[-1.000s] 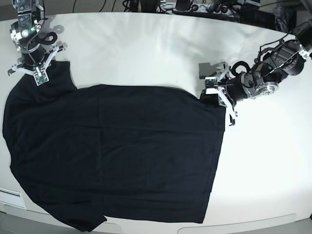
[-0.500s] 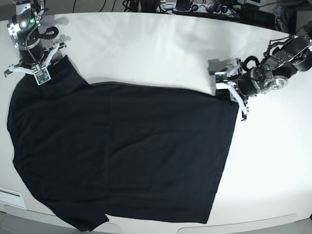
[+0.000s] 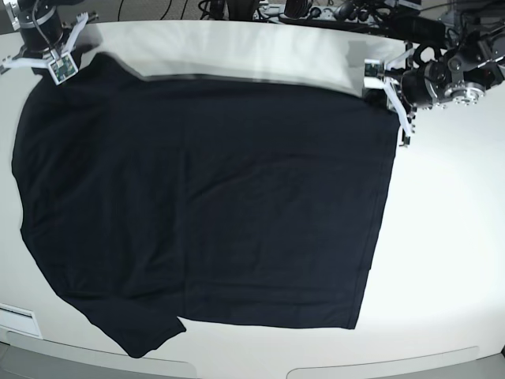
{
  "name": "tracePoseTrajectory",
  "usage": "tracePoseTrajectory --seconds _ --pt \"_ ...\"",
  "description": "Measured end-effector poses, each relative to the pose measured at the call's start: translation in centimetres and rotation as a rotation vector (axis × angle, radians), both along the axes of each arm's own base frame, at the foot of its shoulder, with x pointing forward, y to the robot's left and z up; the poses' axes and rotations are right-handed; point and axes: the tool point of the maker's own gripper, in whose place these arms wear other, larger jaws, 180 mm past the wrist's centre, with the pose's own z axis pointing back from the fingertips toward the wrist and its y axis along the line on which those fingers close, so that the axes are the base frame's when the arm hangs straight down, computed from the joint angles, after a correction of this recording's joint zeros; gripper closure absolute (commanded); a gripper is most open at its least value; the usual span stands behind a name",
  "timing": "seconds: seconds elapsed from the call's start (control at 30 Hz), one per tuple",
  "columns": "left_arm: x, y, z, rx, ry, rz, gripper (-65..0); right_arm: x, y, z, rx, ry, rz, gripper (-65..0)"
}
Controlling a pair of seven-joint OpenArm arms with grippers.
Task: Fold the T-shirt properly
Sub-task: 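Drag the gripped collar edge away from the hem with both grippers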
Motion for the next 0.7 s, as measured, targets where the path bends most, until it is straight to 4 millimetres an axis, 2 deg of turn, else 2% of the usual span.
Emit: tracePoseTrajectory --seconds 0.3,0.4,0.5,0.6,0.7 --pt "-4.4 0.1 1.6 0.069 -0.01 -0.043 0.0 -6.1 -0.6 -1.5 -0.012 0.18 -0.042 0.0" --pt "-5.9 -0.3 2.1 0.084 -0.025 -0.074 0.0 -7.4 -1.0 -1.5 -0.029 0.211 -0.059 0.0" --pt "-5.0 -1.0 3.0 0.076 -0.124 -0.1 0.0 -6.7 -2.0 -1.0 -0.096 0.174 -0.058 0.0" --pt "-2.1 -1.3 4.6 0.074 -0.299 -0.09 0.0 -4.1 -2.3 0.0 -0.143 0.07 -0.025 0.0" --pt "0.3 -2.0 6.2 0.049 -0.417 -0.069 0.0 -1.4 -1.7 0.6 -0.129 -0.011 0.012 0.0"
